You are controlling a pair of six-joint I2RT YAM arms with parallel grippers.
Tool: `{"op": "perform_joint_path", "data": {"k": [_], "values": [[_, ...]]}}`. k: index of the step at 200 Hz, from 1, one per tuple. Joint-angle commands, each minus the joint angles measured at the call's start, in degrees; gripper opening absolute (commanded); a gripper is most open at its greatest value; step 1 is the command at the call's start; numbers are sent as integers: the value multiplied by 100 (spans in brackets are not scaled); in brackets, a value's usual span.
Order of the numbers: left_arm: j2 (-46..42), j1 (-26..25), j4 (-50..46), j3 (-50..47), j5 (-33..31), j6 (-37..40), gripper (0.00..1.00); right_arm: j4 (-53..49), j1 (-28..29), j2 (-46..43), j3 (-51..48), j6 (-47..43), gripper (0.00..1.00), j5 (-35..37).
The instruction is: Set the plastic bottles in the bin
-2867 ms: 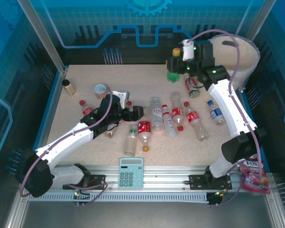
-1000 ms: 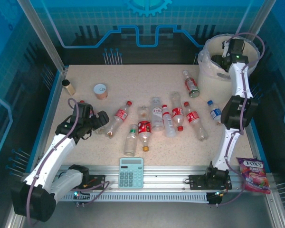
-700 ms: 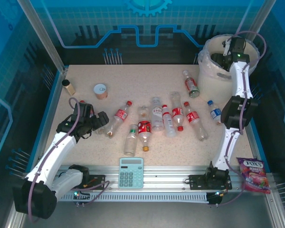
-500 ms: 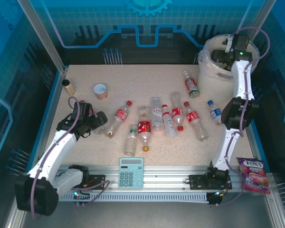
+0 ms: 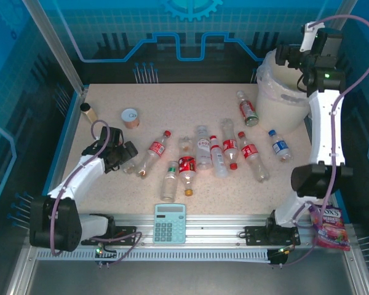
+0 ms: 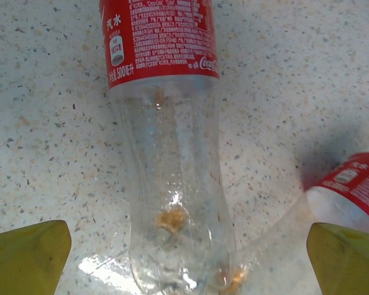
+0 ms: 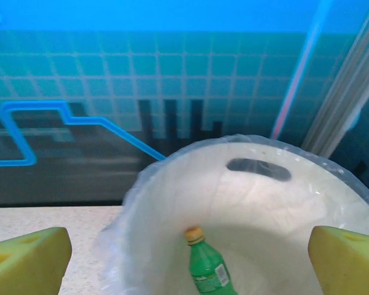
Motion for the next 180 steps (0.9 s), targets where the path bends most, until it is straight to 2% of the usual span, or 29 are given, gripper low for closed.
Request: {"op": "perform_joint_path", "data": {"k": [1,55,122,180], "values": [[266,50,375,-135,-113,-214,96,277,249,-471,-631,-71,100,-69],[956,47,712,-181,-73,-399,92,381,857,-1803,-2110,157,100,-432],[1358,46,1024,-302,-96,-497,78,87,993,-2615,-3392,610,100,-973],[1199,43,982,-315,-109,-377,64,-244,976,-3047,-4102,673,100,-1189]]}}
